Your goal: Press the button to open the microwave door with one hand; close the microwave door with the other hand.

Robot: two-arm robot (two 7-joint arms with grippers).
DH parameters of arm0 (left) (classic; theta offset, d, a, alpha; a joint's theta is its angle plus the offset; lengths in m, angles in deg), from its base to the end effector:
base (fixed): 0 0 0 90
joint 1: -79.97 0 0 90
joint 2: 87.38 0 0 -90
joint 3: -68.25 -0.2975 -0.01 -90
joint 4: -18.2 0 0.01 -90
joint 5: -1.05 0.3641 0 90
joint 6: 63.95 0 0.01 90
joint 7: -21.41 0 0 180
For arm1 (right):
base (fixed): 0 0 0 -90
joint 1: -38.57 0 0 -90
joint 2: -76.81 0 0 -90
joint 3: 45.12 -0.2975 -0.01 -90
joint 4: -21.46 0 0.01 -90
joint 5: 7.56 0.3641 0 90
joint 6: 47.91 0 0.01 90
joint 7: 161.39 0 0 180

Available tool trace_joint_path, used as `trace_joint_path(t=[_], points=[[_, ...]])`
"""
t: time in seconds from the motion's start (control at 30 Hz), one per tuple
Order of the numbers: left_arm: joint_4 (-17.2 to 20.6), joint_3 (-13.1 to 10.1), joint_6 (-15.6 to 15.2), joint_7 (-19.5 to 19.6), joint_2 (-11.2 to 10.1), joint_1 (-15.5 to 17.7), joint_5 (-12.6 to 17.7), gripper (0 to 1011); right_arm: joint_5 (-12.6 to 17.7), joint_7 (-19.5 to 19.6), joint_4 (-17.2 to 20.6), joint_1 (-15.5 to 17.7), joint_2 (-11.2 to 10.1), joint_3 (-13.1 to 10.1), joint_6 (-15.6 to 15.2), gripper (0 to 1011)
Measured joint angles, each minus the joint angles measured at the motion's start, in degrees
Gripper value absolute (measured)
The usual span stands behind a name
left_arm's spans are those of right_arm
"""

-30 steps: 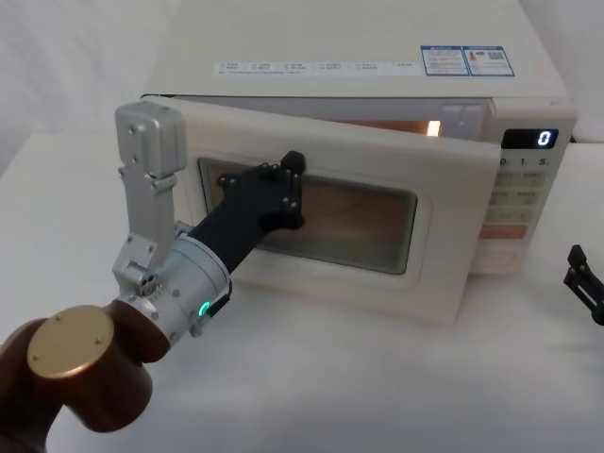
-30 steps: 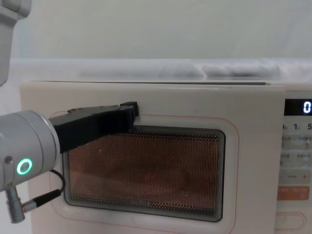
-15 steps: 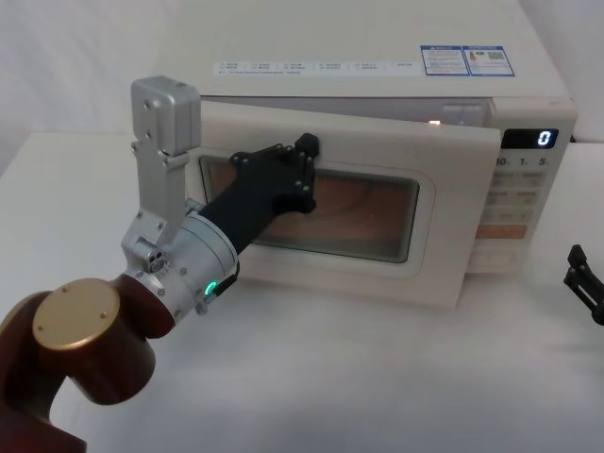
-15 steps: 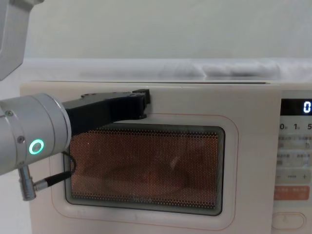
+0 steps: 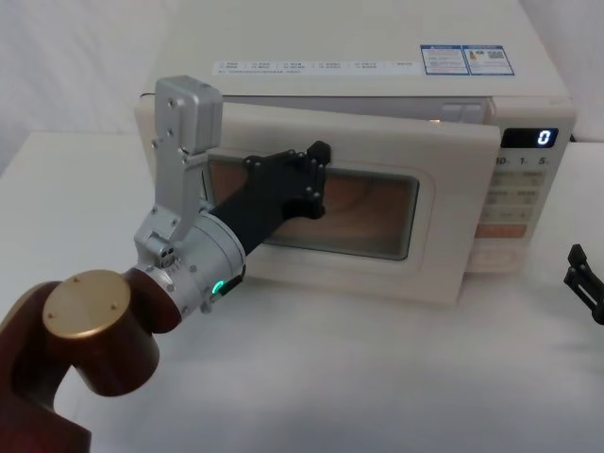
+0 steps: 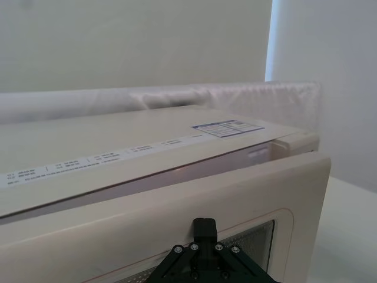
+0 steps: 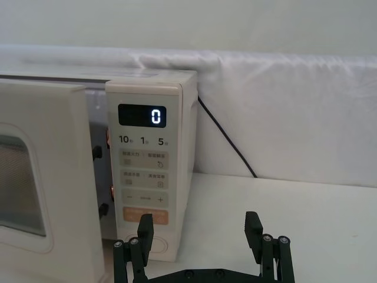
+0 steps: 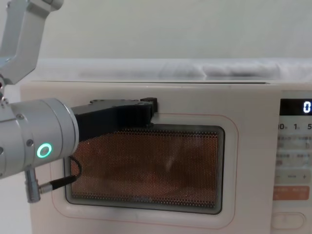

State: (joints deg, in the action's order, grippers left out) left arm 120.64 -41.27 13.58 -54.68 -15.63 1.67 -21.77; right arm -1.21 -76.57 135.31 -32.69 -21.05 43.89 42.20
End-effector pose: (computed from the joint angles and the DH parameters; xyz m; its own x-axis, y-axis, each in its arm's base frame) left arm 0.4004 -0.0490 -0.1795 0.6066 0.7950 0.0022 -0.7927 0.6050 -0.0750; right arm 0.2881 -0.0273 -0.2594 0.1273 -0.9913 0.0330 0.9877 0.1297 0.0868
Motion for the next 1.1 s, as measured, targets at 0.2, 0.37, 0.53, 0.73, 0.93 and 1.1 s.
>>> trace_joint_path(t=[0.2,0.37,0.53,0.73,0.93,1.1], points=[[-0.94,-0.13,-0.31,-0.09,0.07,1.4,0.85,0,0.0,0.0,0.0,0.0,0.0,0.0,0.0,1002],[-1.42,-0.31,-0.5,-0.08,0.31,2.03,1.41,0,0.0,0.0,0.0,0.0,0.0,0.0,0.0,1002],[-1.81,-0.7,-0.82,-0.08,0.64,2.51,1.99,0,0.0,0.0,0.0,0.0,0.0,0.0,0.0,1002],[-2.43,-1.43,-1.33,-0.11,1.04,3.33,3.12,0,0.0,0.0,0.0,0.0,0.0,0.0,0.0,1002],[-2.8,-2.05,-1.71,-0.27,1.99,4.22,4.26,0,0.0,0.0,0.0,0.0,0.0,0.0,0.0,1002],[-2.94,-2.19,-1.85,-0.31,2.5,4.38,4.75,0,0.0,0.0,0.0,0.0,0.0,0.0,0.0,1002]])
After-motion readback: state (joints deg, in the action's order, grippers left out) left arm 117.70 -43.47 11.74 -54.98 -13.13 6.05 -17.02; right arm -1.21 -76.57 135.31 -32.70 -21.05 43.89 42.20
